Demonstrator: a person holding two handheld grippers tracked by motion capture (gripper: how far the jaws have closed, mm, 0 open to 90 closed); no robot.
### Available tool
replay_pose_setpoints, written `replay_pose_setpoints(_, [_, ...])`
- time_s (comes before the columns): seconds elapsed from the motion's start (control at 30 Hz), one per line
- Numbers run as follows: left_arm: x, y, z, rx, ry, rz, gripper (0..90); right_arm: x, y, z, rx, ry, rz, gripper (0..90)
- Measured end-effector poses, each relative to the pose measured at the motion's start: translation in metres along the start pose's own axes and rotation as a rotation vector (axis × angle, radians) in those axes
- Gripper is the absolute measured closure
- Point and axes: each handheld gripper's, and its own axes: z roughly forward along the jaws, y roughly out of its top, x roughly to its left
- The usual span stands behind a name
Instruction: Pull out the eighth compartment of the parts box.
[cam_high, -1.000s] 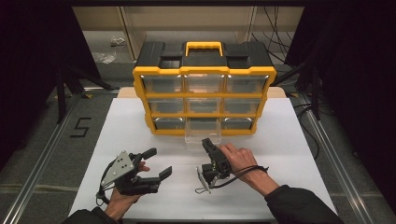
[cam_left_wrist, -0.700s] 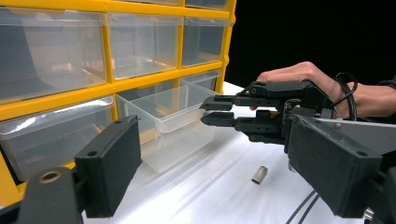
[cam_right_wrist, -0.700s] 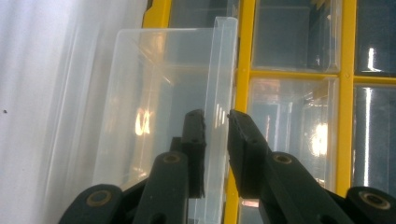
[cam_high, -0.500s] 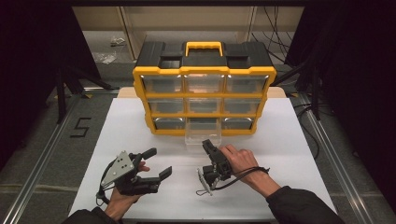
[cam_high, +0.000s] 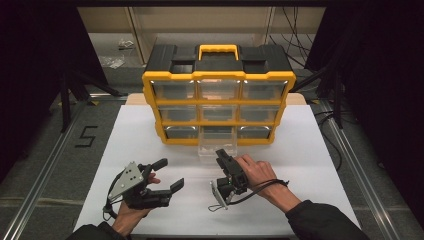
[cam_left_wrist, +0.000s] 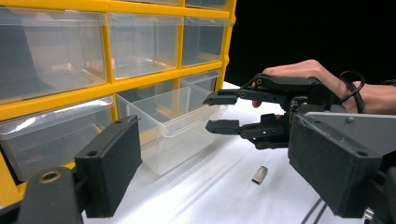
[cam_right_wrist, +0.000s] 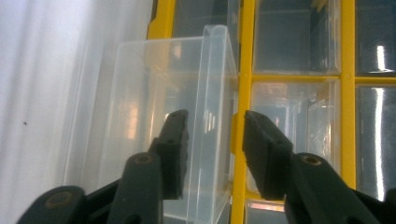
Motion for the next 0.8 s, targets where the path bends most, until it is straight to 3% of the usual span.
replay_pose_setpoints(0.27, [0.000, 0.000, 0.000, -0.001, 0.002, -0.001, 16.8, -0.003, 0.003, -0.003, -0.012, 0.023, 0.047, 46.9])
replay_pose_setpoints(0.37, [0.000, 0.000, 0.000, -0.001, 0.002, 0.000, 16.8, -0.007, 0.004, -0.004, -0.019, 0.044, 0.099, 45.0])
replay_pose_setpoints(0.4, [0.000, 0.000, 0.000, 0.000, 0.003, 0.002, 16.8, -0.011, 0.005, -0.006, -0.023, 0.066, 0.148, 44.6])
replay_pose_setpoints(0.43, [0.000, 0.000, 0.000, 0.000, 0.002, 0.001, 16.8, -0.011, 0.005, -0.006, -0.023, 0.066, 0.148, 44.6])
replay_pose_setpoints(0.63, [0.000, 0.000, 0.000, 0.000, 0.004, 0.002, 16.8, -0.021, 0.006, -0.010, -0.036, 0.110, 0.271, 40.3])
replay_pose_setpoints(0.8, [0.000, 0.000, 0.000, -0.001, 0.004, 0.001, 16.8, -0.025, 0.006, -0.011, -0.045, 0.137, 0.318, 38.8])
